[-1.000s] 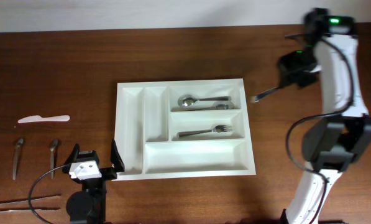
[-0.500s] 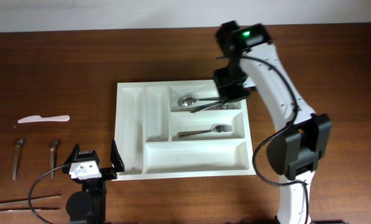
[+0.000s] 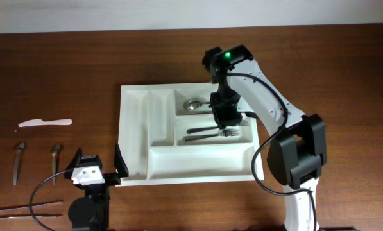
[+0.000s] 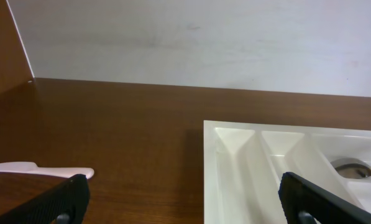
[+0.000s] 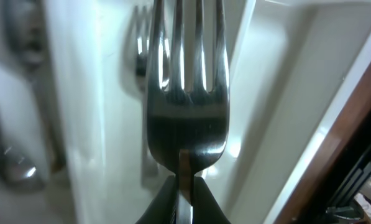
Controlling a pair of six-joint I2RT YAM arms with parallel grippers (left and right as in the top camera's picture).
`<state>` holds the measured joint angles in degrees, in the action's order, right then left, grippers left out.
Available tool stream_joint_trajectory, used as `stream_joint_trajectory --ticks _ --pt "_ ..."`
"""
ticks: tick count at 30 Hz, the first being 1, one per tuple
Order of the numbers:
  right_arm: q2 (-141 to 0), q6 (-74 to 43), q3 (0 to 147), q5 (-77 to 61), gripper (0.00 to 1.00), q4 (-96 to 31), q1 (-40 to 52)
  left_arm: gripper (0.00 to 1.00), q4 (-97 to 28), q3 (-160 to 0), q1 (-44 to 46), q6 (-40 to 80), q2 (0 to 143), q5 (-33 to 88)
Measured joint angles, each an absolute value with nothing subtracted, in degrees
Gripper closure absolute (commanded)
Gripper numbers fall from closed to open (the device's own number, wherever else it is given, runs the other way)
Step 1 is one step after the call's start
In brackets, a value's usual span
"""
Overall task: Pack container
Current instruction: 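Carry the fork left and lower it into the tray's middle compartment, then open the right gripper and withdraw it to the lower right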
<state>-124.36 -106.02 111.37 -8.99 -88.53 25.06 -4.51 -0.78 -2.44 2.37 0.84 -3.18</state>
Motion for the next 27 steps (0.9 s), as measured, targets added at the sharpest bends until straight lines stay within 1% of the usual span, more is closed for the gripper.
stream_joint_trajectory --ticks 1,3,4,8,9,12,16,17,23,27 --pt "-124.4 -106.3 110.4 -9.0 0.75 -87.8 25.1 0.01 -4.5 -0.8 -2.4 2.4 0.8 -3.2" --pt "-124.4 -106.7 109.6 -9.1 0.48 -86.1 25.1 0.01 -4.5 -0.8 -2.4 2.4 0.8 -3.2" --pt "-124.4 -106.7 109.5 -9.2 0.39 -85.3 25.1 0.01 -4.5 -0.8 -2.4 2.4 0.8 -3.2" --pt "-124.4 -106.3 109.5 -9.2 0.15 -82.6 24.9 0.01 -4.5 -0.8 -2.4 2.4 0.8 -3.2" --pt "-124.4 -106.1 109.5 -9.2 0.12 -82.1 24.8 0.01 -4.5 -0.8 -2.4 2.4 0.8 -3.2" --pt "-124.4 -104.3 109.5 -9.1 0.07 -80.8 24.3 0.01 -4.5 -0.8 -2.4 2.4 0.8 -3.2" --pt "-124.4 -98.0 109.6 -8.1 0.02 -80.8 21.9 0.01 -4.5 -0.8 -2.4 2.4 0.8 -3.2" --pt "-124.4 -95.4 109.8 -7.7 0.00 -81.2 20.7 0.01 -4.5 -0.8 -2.4 2.4 0.8 -3.2" --pt "-124.4 -79.4 117.4 -4.8 0.01 -86.4 11.5 0.01 -4.5 -0.8 -2.4 2.4 0.8 -3.2" --pt "-124.4 -64.3 126.1 -2.8 0.01 -90.5 4.8 0.01 -4.5 -0.8 -2.4 2.4 0.8 -3.2"
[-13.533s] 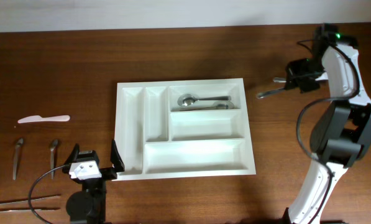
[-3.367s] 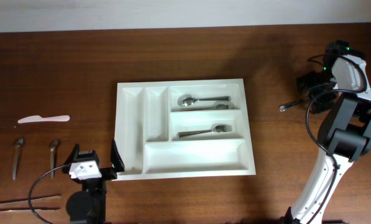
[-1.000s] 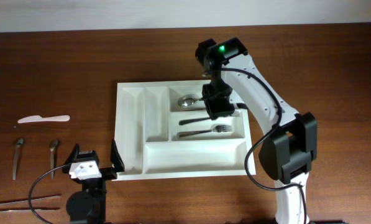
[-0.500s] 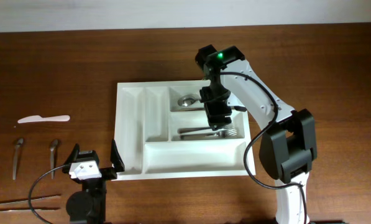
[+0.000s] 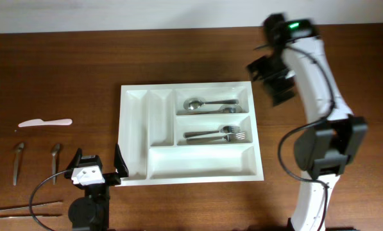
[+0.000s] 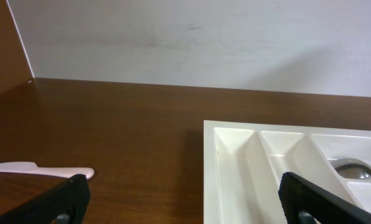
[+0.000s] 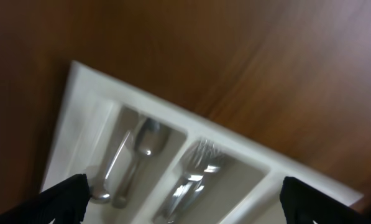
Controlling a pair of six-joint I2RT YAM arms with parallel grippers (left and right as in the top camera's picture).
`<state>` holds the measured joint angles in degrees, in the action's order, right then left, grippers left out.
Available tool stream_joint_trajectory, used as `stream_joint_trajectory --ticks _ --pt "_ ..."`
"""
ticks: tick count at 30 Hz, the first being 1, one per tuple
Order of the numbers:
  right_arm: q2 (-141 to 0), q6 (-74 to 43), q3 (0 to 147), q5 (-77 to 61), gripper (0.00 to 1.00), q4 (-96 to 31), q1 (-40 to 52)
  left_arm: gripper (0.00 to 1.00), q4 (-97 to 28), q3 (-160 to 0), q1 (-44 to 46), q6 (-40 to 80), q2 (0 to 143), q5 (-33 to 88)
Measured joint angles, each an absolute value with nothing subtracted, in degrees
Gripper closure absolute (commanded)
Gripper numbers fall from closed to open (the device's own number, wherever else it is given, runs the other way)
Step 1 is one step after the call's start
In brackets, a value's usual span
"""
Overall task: Pack container
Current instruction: 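Open the right gripper and withdraw it to the lower right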
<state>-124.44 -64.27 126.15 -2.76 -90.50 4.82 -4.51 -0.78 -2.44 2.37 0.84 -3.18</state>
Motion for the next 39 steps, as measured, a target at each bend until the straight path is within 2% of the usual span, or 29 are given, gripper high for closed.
stream_joint_trajectory --ticks 4,7,11,19,23,29,39 --pt "-124.2 -48.2 134.6 -1.5 0.01 -96.8 -1.2 0.01 -4.5 -0.8 -2.4 2.4 0.8 -3.2" --pt "-122.5 -36.2 136.0 -1.5 0.01 -97.0 -4.8 0.01 -4.5 -0.8 -2.4 2.4 0.8 -3.2" --pt "-119.3 -26.9 135.9 -1.6 0.01 -97.0 -7.6 0.01 -4.5 -0.8 -2.4 2.4 0.8 -3.2" --pt "-97.0 -10.8 126.6 -2.2 0.01 -96.9 -11.7 0.01 -4.5 -0.8 -2.4 2.4 0.8 -3.2" --pt "-81.4 -6.2 114.1 -2.4 0.01 -96.9 -12.0 0.01 -4.5 -0.8 -2.4 2.4 0.8 -3.2" --pt "-69.1 -4.3 100.0 -2.4 0.01 -96.9 -12.0 0.01 -4.5 -0.8 -2.4 2.4 0.8 -3.2" --pt "-57.9 -3.9 95.5 1.7 0.01 -97.0 -12.0 0.01 -4.5 -0.8 -2.4 2.4 0.8 -3.2"
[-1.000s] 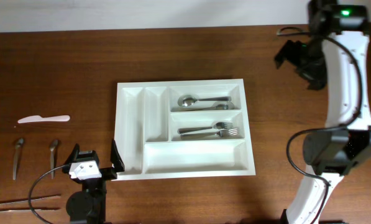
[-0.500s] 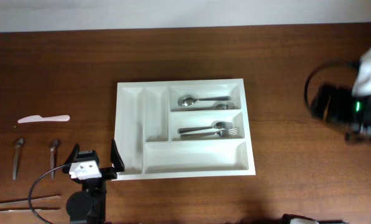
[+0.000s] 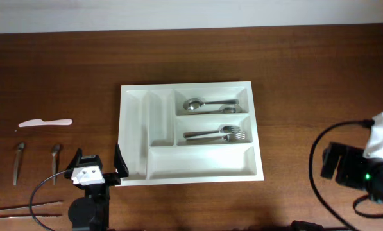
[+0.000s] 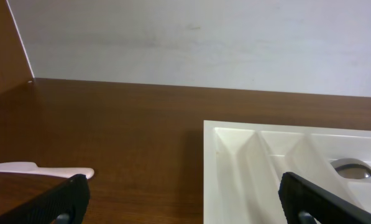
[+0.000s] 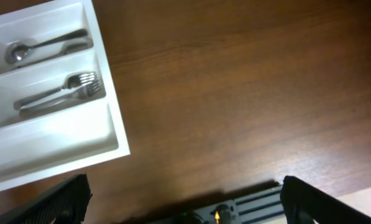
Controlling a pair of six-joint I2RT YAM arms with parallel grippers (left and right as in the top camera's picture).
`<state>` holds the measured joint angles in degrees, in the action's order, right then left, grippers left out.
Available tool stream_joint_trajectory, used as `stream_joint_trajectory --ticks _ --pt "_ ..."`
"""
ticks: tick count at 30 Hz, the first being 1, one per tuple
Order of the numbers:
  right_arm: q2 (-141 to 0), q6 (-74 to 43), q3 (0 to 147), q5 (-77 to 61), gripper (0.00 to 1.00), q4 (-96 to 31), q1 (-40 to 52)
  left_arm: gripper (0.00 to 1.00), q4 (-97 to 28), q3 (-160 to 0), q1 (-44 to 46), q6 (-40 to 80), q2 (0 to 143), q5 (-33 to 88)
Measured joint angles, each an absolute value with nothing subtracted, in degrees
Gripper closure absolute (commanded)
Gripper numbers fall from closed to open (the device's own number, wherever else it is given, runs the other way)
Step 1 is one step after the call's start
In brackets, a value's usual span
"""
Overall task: Pack container
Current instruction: 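Open the right gripper and withdraw it to the lower right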
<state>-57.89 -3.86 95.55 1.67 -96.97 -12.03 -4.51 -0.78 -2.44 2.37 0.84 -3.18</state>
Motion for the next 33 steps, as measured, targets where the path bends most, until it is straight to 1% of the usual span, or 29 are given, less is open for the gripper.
stream_joint_trajectory --ticks 9,17,28,33 --pt "-52.9 -4.4 92.8 4.1 0.01 -94.9 -12.0 0.01 -4.5 -0.8 -2.4 2.4 0.8 -3.2" --pt "-44.4 -5.7 86.3 8.0 0.01 -84.2 -12.0 0.01 -4.5 -0.8 -2.4 2.4 0.8 -3.2" --pt "-44.0 -5.8 75.0 8.8 0.01 -77.3 -12.0 0.01 -4.5 -0.8 -2.4 2.4 0.8 -3.2" --pt "-44.1 -5.8 73.2 8.8 0.01 -72.8 -12.0 0.01 -4.5 -0.8 -2.4 2.4 0.8 -3.2"
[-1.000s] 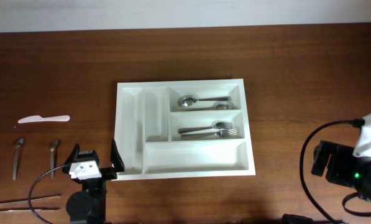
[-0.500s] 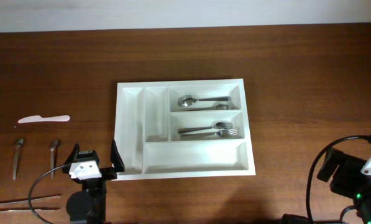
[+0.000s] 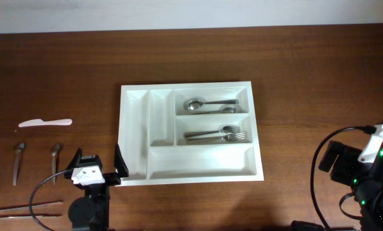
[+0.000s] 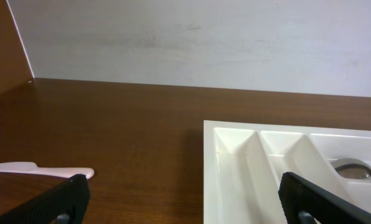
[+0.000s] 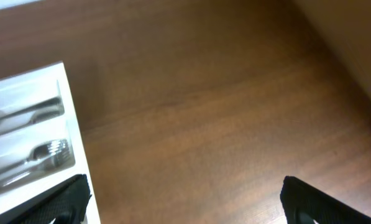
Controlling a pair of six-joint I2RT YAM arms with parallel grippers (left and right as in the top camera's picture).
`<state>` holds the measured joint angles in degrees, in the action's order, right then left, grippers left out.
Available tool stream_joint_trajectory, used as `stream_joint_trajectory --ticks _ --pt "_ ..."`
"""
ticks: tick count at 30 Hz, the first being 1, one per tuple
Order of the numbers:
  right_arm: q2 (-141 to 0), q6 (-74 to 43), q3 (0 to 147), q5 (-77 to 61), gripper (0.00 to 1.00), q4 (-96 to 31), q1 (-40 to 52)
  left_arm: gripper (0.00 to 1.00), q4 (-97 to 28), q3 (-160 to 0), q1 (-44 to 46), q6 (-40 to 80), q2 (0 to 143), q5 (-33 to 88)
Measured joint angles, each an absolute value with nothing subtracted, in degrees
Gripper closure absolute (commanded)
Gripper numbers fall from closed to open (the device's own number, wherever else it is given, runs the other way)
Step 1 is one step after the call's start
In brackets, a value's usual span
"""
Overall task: Pack container
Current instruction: 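Open the right gripper and withdraw it to the lower right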
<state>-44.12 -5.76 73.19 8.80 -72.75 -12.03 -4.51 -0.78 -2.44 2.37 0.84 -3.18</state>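
Observation:
The white cutlery tray (image 3: pixel 133 128) lies mid-table, with spoons (image 3: pixel 204 104) in its upper right compartment and forks (image 3: pixel 217 133) in the one below. My left gripper (image 4: pixel 184 205) stands open and empty at the tray's front left corner. Its view shows the tray's rim (image 4: pixel 235 162) and a spoon bowl (image 4: pixel 353 167). My right gripper (image 5: pixel 184 202) is open and empty over bare wood, right of the tray (image 5: pixel 67 124). Its arm (image 3: pixel 364 170) sits at the table's front right. A white plastic knife (image 3: pixel 45 122) lies far left.
Two metal spoons (image 3: pixel 18 160) (image 3: pixel 54 157) lie on the wood left of my left arm. Long thin metal sticks (image 3: pixel 24 206) lie at the front left edge. The white knife (image 4: pixel 36 169) also shows in the left wrist view.
My right arm has shifted slightly at the front right, and its camera now shows less of the tray and more bare wood. The left arm and all the cutlery are unchanged.
My right gripper was shut on a fork low over the fork compartment. Then it was open behind the tray's right corner, with the forks lying in the compartment. After that it stood at the table's front right, where it remains. The left arm never moved.

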Motion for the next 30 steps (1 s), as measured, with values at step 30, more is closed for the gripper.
stream_joint_trajectory --ticks 30 --pt "-56.7 -3.8 63.8 7.4 0.01 -60.0 -18.9 0.01 -4.5 -0.8 -2.4 2.4 0.8 -3.2"
